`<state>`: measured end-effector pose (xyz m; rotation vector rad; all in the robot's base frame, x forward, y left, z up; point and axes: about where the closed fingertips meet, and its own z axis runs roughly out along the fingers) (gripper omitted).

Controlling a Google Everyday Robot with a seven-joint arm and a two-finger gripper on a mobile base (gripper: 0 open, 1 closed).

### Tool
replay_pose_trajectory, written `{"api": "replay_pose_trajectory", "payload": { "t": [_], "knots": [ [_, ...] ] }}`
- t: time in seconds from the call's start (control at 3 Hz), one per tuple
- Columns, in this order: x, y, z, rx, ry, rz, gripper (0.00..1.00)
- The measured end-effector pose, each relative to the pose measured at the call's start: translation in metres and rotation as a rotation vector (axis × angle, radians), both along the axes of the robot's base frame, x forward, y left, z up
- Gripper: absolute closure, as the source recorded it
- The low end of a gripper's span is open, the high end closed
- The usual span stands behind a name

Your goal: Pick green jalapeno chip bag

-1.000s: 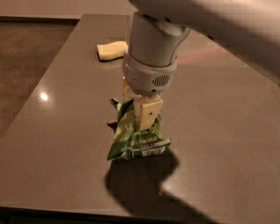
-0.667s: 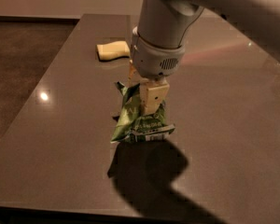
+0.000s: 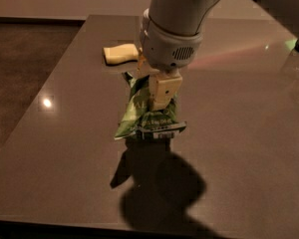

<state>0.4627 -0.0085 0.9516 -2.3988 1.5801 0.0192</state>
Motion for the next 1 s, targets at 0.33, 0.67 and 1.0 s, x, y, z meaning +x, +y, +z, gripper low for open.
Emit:
{"api": "replay_pose_trajectory", "payload": {
  "t": [0.33, 0.67, 1.0],
  "knots": [
    [-0.002, -0.003, 0.032, 0.008, -0.061, -0.027, 1.00],
    [-0.004, -0.003, 0.062, 0.019, -0.119, -0.034, 1.00],
    [0.001, -0.002, 0.069, 0.042, -0.147, -0.041, 1.00]
  ]
}}
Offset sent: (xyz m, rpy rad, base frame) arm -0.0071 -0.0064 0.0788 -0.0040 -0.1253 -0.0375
